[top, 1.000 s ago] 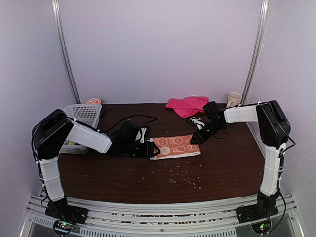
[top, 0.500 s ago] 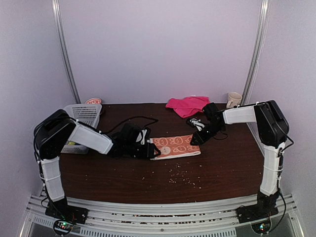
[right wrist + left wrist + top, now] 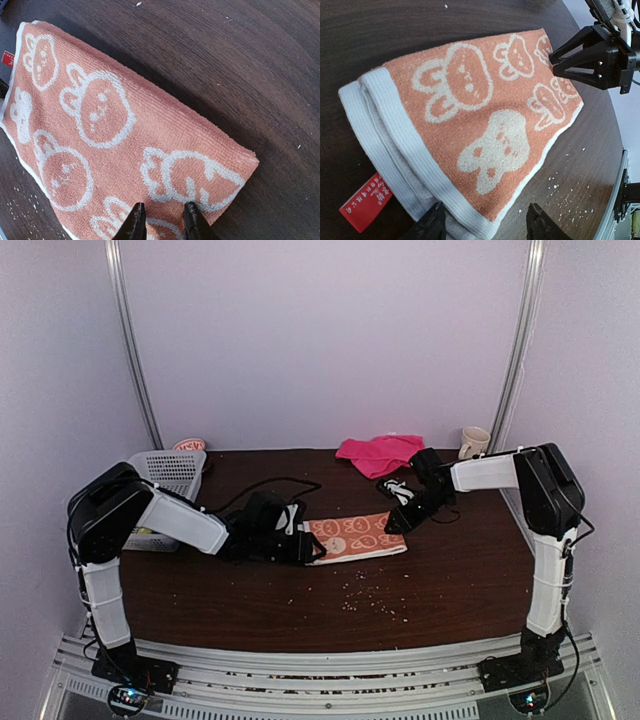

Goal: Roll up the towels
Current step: Smooth out the towel at the center of the board.

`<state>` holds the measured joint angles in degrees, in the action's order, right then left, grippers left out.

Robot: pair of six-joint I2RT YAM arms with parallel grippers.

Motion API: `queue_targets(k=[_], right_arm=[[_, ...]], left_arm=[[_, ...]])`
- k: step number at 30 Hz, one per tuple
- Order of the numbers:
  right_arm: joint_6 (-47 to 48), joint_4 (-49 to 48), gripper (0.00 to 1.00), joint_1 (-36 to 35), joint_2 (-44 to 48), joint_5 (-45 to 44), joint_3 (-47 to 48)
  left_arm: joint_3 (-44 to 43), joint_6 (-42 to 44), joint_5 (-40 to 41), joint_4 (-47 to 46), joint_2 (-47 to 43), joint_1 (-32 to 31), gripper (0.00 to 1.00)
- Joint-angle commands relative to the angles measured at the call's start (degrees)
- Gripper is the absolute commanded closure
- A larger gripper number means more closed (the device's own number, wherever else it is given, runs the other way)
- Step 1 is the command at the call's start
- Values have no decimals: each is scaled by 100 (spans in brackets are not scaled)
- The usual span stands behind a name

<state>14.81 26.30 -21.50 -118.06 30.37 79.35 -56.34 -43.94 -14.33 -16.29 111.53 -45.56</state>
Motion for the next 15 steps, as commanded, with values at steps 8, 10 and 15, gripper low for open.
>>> queue_targets(k=[8,10,15], right_arm=[[-32,14,73,-21,-226,-253,76],[-28,23,75,-21,-231,-230,87],[-28,32,77,-21,-232,-216,90]], left_arm=[[-220,239,569,725,305,-101,50],[-245,286,637,832,416,-102,53],[-303,359,857,1058,614,-144,62]])
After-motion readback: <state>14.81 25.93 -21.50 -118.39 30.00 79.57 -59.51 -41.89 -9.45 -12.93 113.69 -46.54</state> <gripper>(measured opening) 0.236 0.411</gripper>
